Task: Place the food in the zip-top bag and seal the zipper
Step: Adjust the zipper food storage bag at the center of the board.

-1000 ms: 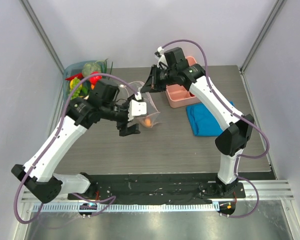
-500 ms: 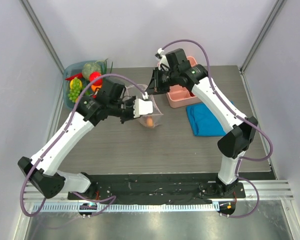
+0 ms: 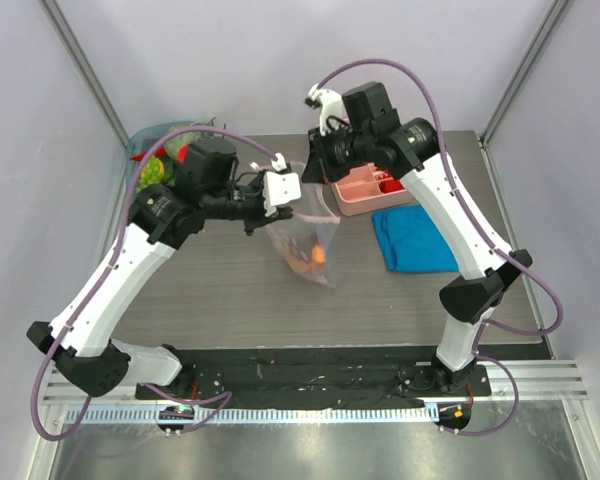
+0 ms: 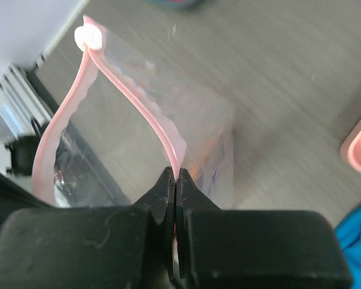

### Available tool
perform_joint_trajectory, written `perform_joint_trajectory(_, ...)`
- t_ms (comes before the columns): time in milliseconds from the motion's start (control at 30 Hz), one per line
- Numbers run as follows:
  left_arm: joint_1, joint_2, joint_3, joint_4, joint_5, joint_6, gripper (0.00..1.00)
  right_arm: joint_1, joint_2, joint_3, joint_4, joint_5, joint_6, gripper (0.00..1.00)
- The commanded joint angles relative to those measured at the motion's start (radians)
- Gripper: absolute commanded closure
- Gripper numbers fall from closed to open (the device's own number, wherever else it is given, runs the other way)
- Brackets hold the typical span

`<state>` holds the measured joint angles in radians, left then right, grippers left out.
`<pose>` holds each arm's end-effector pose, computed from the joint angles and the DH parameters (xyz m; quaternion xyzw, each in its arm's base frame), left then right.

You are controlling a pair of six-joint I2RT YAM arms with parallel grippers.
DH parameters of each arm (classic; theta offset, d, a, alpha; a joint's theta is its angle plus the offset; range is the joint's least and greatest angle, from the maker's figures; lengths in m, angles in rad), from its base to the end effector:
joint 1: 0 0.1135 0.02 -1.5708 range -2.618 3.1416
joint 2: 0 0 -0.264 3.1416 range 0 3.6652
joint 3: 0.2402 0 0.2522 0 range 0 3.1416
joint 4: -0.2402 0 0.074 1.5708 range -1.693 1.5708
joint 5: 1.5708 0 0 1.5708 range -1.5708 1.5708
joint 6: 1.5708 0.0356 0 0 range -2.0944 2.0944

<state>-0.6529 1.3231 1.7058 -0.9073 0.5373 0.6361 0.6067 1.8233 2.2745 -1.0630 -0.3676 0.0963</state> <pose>0.1880 -0.1667 0.4642 0.6078 0.5880 -0.2340 0.4797 0.2950 0.2203 0.4684 -0.3018 0.8227 0.3084 0.3700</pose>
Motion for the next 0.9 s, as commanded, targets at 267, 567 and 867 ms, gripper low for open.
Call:
perform_joint_trajectory(267,0.142,-0.082,-0.156,0.172,0.167,-0.444,0.55,-0.013,-0.045,-0.135,0.015,0.045,0.006,0.99)
perform_joint_trajectory(567,0.508,-0.173,-0.21,0.452,0.241,-0.953,0.22,-0.047,-0.082,-0.093,0.049,0.07,0.104,0.99)
perform_joint_trajectory(867,0.734,0.167,-0.066,0.328,-0.075,-0.853,0.27,-0.041,-0.098,-0.107,0.066,0.108,0.195,0.99)
